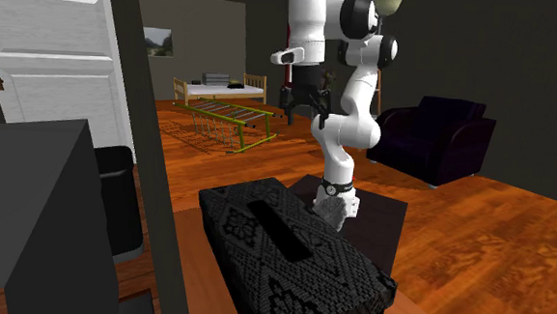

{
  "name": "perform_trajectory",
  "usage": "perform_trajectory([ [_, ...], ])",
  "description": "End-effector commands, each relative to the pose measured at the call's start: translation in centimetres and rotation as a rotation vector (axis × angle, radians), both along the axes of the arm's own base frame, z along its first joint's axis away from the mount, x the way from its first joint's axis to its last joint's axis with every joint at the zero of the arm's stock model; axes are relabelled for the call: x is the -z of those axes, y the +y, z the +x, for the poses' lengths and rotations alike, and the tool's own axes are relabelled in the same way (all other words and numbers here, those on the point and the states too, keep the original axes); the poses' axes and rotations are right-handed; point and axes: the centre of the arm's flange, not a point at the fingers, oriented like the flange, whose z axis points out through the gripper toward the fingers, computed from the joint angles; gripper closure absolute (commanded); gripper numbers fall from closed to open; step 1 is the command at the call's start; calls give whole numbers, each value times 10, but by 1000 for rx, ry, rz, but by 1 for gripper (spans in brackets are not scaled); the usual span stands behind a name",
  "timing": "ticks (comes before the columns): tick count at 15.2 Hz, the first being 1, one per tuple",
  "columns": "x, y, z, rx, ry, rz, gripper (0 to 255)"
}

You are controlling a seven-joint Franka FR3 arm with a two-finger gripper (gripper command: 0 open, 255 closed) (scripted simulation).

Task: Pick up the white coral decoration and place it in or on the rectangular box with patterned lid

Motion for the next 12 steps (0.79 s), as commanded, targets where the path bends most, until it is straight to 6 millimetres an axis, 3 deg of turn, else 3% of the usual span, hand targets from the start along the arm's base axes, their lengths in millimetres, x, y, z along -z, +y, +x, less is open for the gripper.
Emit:
perform_trajectory([
  [1,0,0,0,0,0,0,0],
  [12,71,136,52,-406,-145,-230,0],
])
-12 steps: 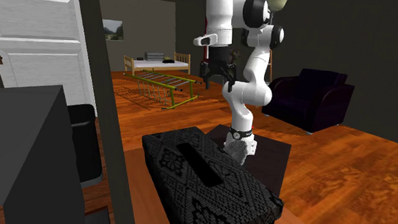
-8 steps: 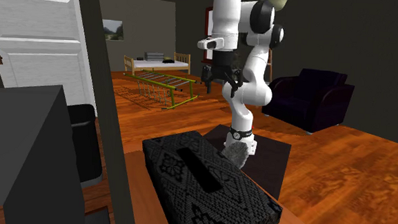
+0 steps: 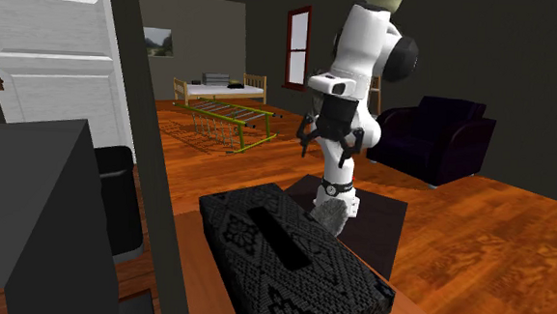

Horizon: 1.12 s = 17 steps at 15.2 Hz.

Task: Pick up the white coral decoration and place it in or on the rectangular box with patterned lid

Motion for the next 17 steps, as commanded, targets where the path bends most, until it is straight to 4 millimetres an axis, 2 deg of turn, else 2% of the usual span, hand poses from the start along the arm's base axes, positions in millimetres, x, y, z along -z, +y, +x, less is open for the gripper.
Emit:
perform_trajectory([
  [1,15,28,8,-78,-29,-41,0],
  [7,65,99,16,-296,-107,-165,0],
  [14,99,88,25,-296,-107,-165,0],
  [17,101,87,26,-296,-107,-165,0],
])
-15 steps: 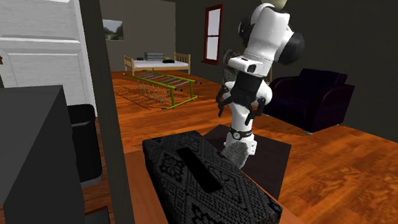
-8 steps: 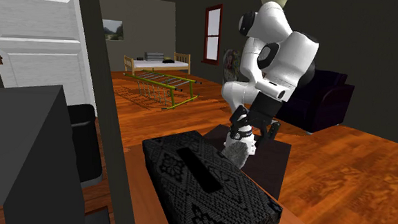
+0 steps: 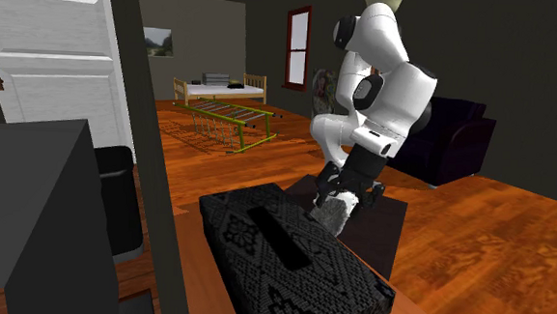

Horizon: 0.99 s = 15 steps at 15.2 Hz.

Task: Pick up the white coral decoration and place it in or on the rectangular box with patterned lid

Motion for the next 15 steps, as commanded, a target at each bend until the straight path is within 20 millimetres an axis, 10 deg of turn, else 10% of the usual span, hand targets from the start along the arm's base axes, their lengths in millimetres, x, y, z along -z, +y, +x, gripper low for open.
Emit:
perform_trajectory([
  [1,1,0,1,0,0,0,0],
  [6,1,0,1,0,0,0,0],
  [7,1,0,1,0,0,0,255],
  [15,1,0,1,0,0,0,255],
])
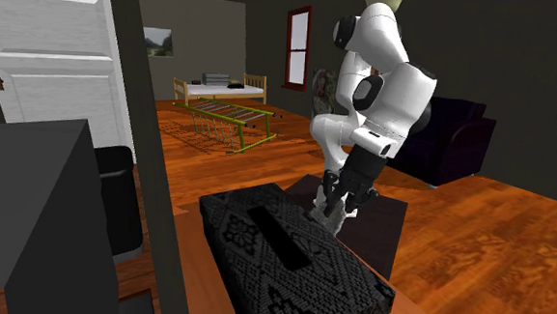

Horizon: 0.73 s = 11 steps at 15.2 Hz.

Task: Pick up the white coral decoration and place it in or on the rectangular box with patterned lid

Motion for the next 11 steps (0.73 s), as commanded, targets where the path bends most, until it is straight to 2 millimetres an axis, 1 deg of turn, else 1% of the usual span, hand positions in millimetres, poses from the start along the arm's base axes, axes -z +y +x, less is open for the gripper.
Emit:
perform_trajectory([
  [1,0,0,0,0,0,0,255],
  [11,-53,0,0,0,0,0,255],
])
